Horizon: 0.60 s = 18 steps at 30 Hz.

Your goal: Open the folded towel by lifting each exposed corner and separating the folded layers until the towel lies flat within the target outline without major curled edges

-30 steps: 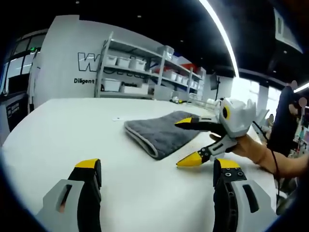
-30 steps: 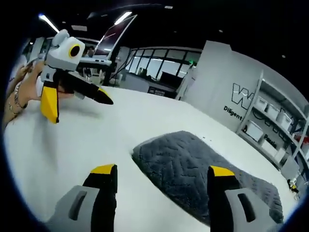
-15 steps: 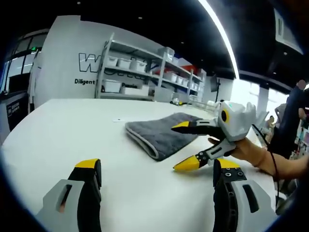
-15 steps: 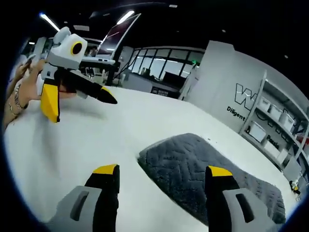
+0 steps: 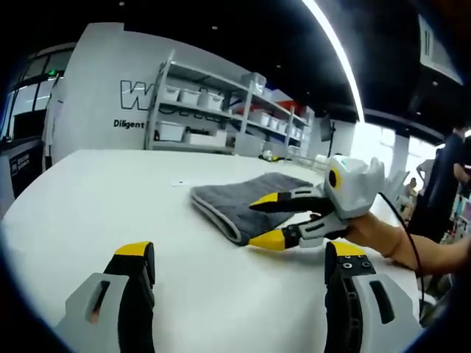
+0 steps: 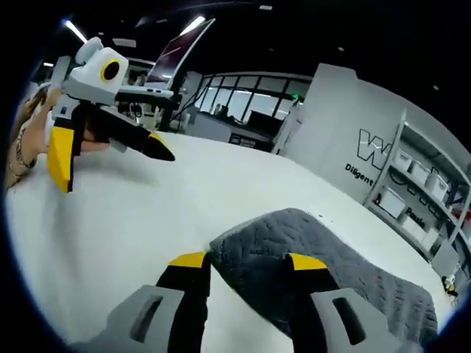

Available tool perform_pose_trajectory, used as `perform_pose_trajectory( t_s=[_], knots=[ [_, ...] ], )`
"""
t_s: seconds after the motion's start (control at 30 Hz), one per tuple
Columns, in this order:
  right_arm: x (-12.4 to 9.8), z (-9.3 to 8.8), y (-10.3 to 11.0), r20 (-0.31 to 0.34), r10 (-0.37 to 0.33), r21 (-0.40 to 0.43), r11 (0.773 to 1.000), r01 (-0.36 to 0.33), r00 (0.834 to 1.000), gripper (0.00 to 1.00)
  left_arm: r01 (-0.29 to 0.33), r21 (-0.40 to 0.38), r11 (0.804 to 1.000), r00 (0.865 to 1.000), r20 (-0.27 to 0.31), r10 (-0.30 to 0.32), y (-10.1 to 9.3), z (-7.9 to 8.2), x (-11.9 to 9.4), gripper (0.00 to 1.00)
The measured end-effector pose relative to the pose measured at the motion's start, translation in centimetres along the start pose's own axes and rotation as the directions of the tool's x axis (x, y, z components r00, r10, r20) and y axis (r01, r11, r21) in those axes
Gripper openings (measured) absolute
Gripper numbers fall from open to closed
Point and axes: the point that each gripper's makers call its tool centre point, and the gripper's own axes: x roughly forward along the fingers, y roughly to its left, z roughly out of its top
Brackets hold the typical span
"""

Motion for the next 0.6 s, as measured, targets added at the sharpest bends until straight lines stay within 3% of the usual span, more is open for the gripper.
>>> perform_pose_trajectory(
  t_s=[0.23, 0.37, 0.6],
  knots=[
    [1.0, -0.5, 0.0, -0.01, 0.005, -0.006, 1.0, -0.005, 1.0, 0.23, -0.005, 0.0, 1.0, 1.0, -0.005, 0.005, -0.1, -0.2, 0.0, 0.94],
    [0.8, -0.5, -0.8, -0.002, -0.015, 0.009, 1.0, 0.015, 1.0, 0.03, -0.006, 0.0, 1.0, 1.0, -0.01, 0.006, 0.3, -0.2, 0.1, 0.94],
    [0.3, 0.1, -1.5, 0.036, -0.024, 0.067, 0.997, 0.021, 0.999, 0.01, -0.01, -0.002, 1.0, 1.0, -0.016, 0.01, 0.3, -0.4, 0.1, 0.94]
  ],
)
